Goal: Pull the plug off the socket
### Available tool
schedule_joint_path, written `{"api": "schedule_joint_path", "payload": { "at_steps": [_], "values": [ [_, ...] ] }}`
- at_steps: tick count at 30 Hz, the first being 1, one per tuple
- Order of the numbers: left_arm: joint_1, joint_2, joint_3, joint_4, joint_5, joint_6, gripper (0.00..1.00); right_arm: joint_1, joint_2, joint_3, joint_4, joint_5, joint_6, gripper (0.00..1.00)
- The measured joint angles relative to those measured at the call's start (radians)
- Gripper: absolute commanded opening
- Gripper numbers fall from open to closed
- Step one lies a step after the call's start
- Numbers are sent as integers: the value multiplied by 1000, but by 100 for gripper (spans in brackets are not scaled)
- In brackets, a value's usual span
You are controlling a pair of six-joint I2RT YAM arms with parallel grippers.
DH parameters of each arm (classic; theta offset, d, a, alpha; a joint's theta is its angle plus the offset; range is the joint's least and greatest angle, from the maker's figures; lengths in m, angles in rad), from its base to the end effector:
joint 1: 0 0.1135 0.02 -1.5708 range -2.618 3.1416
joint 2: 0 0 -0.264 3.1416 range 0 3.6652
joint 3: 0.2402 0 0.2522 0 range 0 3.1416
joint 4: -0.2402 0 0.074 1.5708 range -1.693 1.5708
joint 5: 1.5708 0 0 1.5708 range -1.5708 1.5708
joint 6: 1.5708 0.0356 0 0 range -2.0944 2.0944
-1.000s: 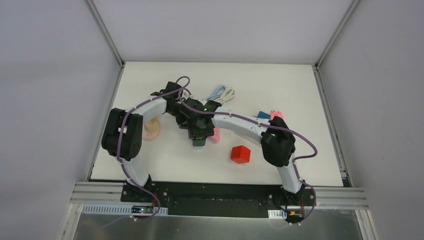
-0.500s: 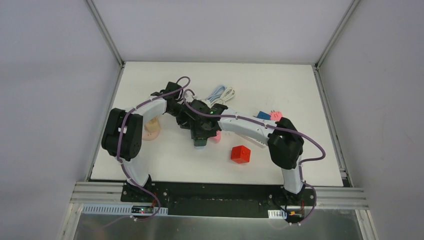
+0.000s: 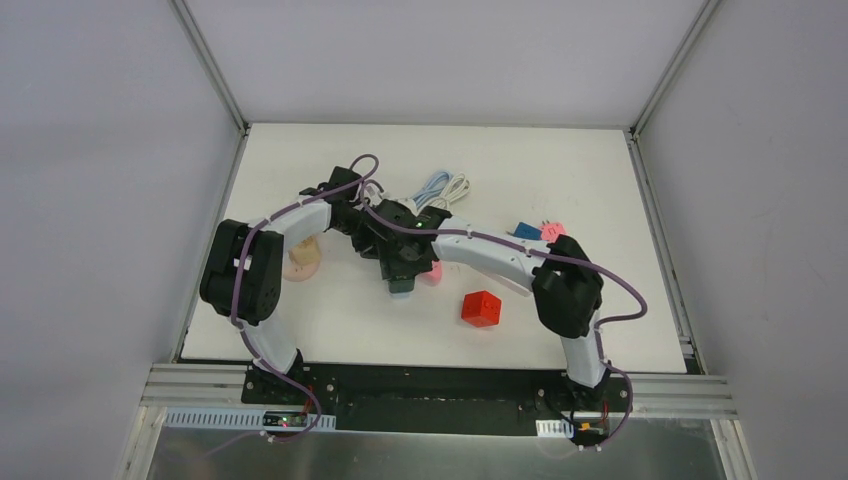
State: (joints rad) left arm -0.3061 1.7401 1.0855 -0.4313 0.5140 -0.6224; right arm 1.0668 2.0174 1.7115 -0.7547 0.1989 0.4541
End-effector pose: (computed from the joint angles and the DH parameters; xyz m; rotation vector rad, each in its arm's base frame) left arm 0.3230 -0.1204 0.1793 -0.2594 2.7738 -0.9611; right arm 0.2181 0.3809 0.2400 -0.7263 2.5225 0.2819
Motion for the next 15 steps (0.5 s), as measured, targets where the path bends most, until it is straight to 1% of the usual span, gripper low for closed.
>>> {"api": "schedule_joint_path", "payload": {
  "at_steps": [2, 5, 7, 12, 15],
  "values": [
    [0, 0, 0, 1, 2, -2, 29, -23, -39, -63, 55, -48, 0, 0],
    [-1, 0, -2, 6, 8, -9, 29, -38, -57, -91, 79, -76, 1, 0],
    [-1, 0, -5, 8, 11, -15, 29, -30, -57, -89, 75, -54, 2, 0],
    [1, -1, -16, 21, 22, -22, 28, 33, -21, -27, 18, 83, -21, 0],
    [1, -1, -17, 21, 26, -22, 28, 34, -26, -38, 29, 84, -22, 0]
  ]
}}
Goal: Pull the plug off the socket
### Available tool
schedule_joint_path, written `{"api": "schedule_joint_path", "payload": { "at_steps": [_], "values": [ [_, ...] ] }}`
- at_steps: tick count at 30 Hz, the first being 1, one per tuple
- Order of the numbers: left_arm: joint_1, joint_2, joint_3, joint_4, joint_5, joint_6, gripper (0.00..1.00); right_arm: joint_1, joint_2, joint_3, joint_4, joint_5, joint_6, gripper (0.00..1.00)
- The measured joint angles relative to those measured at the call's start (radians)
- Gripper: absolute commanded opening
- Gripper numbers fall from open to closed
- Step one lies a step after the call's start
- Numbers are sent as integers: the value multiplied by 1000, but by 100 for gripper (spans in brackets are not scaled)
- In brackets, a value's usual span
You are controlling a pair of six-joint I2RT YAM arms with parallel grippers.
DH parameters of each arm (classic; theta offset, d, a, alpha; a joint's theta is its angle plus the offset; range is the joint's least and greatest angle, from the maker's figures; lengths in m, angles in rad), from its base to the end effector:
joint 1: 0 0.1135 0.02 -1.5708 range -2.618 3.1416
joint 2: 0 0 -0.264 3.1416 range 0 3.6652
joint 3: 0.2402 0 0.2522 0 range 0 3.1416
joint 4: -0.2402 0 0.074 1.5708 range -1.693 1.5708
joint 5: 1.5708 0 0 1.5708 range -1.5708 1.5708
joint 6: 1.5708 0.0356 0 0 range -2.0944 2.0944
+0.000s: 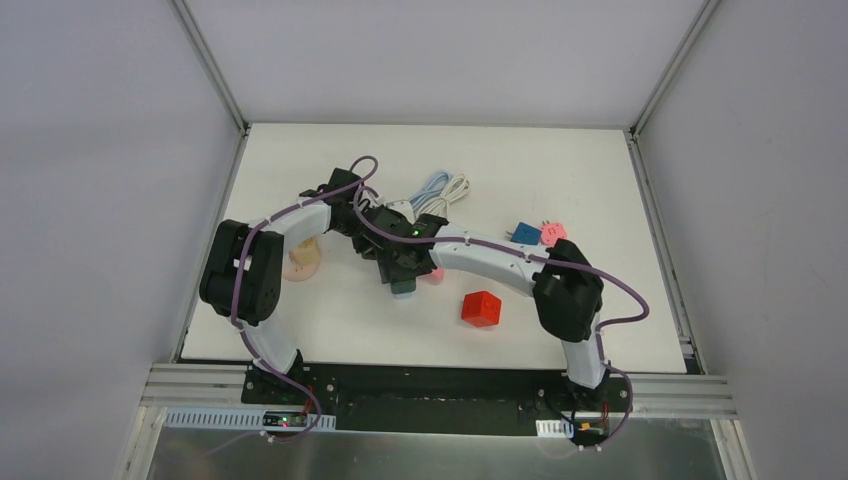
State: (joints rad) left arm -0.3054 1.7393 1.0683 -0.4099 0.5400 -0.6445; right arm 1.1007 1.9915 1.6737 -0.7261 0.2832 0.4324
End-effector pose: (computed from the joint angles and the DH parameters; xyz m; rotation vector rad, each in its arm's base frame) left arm 0.3213 -0.1205 0.1762 -0.2796 2.7735 -1.0024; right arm 0.2053 0.3821 0.2414 -0.7473 2.4531 0.2163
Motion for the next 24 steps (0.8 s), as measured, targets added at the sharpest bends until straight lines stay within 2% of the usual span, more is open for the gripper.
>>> {"api": "schedule_joint_path", "payload": {
  "at_steps": [6, 13, 18, 24],
  "values": [
    [-2, 0, -1, 6, 6, -1, 28, -59, -82, -124, 109, -107, 8, 0],
    [-1, 1, -2, 5, 8, 0, 28, -22, -78, -34, 62, -35, -18, 0],
    [-1, 1, -2, 4, 8, 0, 28, -31, -146, -46, 179, -93, -3, 0],
    [-2, 1, 2, 0, 8, 0, 31, -85, -260, -96, 207, -134, 16, 0]
  ]
}}
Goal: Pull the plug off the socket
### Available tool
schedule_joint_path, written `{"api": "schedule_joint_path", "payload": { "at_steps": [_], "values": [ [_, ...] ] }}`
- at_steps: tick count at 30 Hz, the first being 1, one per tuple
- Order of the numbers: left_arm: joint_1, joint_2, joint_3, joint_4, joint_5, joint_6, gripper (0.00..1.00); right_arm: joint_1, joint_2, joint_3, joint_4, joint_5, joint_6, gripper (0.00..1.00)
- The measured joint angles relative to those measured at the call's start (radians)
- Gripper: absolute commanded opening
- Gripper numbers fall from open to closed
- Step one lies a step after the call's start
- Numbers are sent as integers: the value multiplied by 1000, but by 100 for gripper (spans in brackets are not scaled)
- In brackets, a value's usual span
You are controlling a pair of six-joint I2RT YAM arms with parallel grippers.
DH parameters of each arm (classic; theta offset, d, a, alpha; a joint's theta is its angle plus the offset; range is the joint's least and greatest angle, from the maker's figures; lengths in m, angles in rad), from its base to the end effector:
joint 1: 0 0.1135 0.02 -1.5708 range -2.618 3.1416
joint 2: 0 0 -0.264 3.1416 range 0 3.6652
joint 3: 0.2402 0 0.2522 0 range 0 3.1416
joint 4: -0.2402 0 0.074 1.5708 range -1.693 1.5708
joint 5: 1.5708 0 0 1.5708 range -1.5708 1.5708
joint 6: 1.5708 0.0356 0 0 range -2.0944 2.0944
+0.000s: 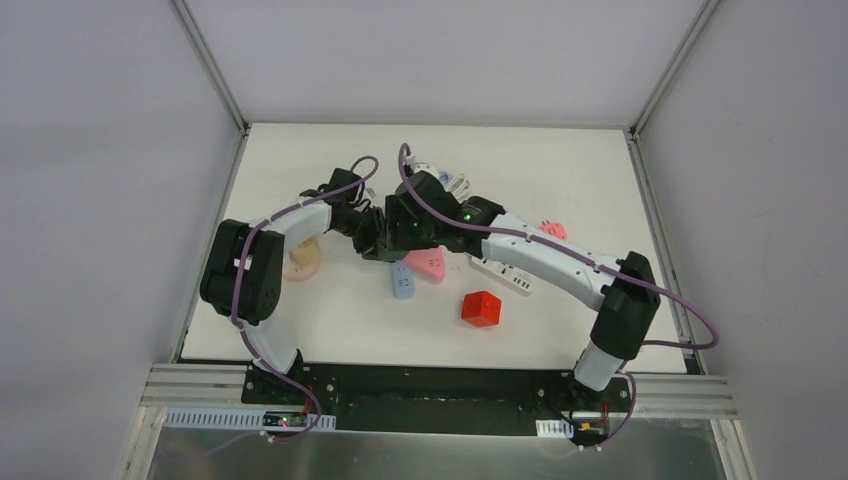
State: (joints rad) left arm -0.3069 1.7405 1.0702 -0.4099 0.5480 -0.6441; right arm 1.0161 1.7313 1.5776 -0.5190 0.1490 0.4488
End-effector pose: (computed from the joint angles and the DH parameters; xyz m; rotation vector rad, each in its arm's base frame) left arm 0.3214 -0.1213 0.1765 -0.2737 2.7740 -1.0135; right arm 0.2146 0.3363 0.3278 -0.5663 2.2395 0.6157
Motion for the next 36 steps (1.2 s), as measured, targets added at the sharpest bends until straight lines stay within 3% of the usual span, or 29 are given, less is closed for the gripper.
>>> {"api": "schedule_joint_path", "payload": {
  "at_steps": [7, 14, 20, 23, 28, 36],
  "values": [
    [-2, 3, 14, -13, 1, 8, 43, -108, -150, -166, 14, -13, 11, 0],
    [-14, 2, 41, -30, -1, 47, 59, -430, -281, -294, 26, -62, 19, 0],
    [-15, -13, 45, -35, -2, 60, 65, -654, -200, -309, 91, -140, 22, 0],
    [-14, -34, 47, -34, -2, 62, 65, -728, -93, -298, 124, -193, 23, 6],
    [-14, -61, 50, -32, -3, 65, 66, -801, 68, -257, 142, -265, 23, 22],
    [-14, -119, 47, -38, -53, 82, 66, -828, 163, -201, 168, -323, 19, 79]
  ]
}}
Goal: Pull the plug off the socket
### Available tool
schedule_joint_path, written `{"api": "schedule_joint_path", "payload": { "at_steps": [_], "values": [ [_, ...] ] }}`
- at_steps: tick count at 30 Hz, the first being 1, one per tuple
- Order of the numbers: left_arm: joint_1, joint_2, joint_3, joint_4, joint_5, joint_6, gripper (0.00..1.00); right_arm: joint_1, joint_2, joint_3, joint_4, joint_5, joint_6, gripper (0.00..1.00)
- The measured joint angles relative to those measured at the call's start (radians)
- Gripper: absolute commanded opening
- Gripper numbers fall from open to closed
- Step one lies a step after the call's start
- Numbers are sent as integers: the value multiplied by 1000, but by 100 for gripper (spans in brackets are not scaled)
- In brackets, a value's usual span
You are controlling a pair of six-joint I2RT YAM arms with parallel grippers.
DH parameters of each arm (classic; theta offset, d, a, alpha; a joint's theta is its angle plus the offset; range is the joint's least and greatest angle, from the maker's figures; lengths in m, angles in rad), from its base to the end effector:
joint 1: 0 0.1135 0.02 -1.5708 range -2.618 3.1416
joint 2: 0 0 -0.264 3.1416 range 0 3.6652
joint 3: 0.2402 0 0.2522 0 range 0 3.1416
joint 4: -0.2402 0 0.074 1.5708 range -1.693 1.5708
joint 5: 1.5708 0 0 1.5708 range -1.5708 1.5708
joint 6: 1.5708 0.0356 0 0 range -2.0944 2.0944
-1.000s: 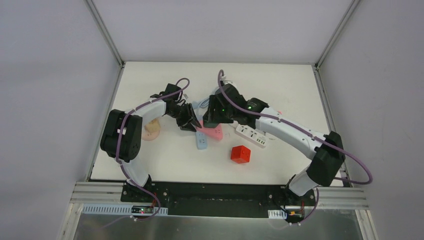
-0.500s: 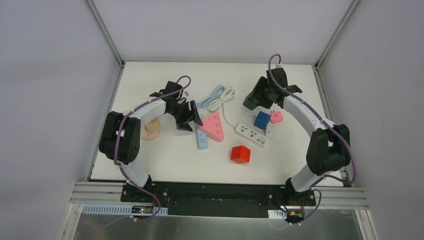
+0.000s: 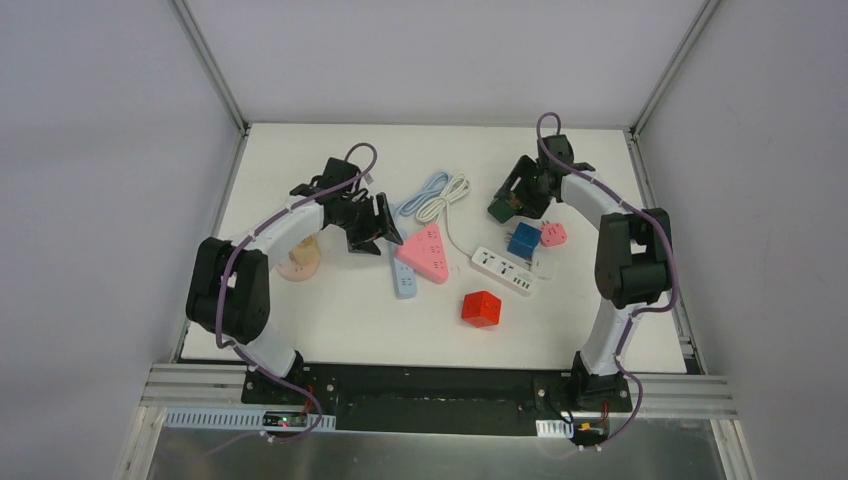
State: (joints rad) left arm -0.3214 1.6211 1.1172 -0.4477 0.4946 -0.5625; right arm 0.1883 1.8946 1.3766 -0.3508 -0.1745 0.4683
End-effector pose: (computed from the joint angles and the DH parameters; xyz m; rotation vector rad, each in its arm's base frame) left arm 0.3152 -0.1228 0.2257 -0.1053 2.6342 -0.9592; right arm 0.4084 0.0841 0.2113 0.2681 2.4726 0.4993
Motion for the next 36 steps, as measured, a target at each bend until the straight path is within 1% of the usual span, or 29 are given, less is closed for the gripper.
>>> {"api": "schedule_joint_path", "payload": {
  "at_steps": [2, 5, 7, 10, 14, 17, 20, 24, 27, 31, 36],
  "values": [
    [0, -14, -11, 0, -15, 2, 66, 0, 1, 2, 0, 2, -2, 87],
    [0, -39, -47, -2, -42, 3, 66, -1, 1, 16, -5, 12, -13, 95],
    [0, -50, -66, -6, -59, 3, 66, -2, 1, 26, -6, 22, -18, 98],
    [-7, -56, -85, -6, -84, 3, 62, -2, 1, 48, -20, 47, -27, 100],
    [-42, -56, -99, -10, -105, 1, 51, -2, -16, 61, -36, 85, -35, 99],
    [-79, -55, -99, -11, -116, -4, 43, -2, -58, 59, -55, 100, -40, 94],
    [-105, -43, -100, -6, -122, -8, 37, 3, -137, 33, -43, 76, -45, 92],
    [-111, -10, -116, 2, -131, -16, 34, 31, -262, -63, 15, -13, -41, 88],
    [-110, 14, -127, 5, -137, -30, 32, 95, -312, -141, 71, -103, -25, 86],
    [-109, 29, -131, 13, -141, -53, 29, 193, -304, -227, 130, -195, 2, 81],
    [-109, 42, -131, 23, -142, -79, 24, 267, -259, -267, 175, -267, 23, 80]
  ]
}}
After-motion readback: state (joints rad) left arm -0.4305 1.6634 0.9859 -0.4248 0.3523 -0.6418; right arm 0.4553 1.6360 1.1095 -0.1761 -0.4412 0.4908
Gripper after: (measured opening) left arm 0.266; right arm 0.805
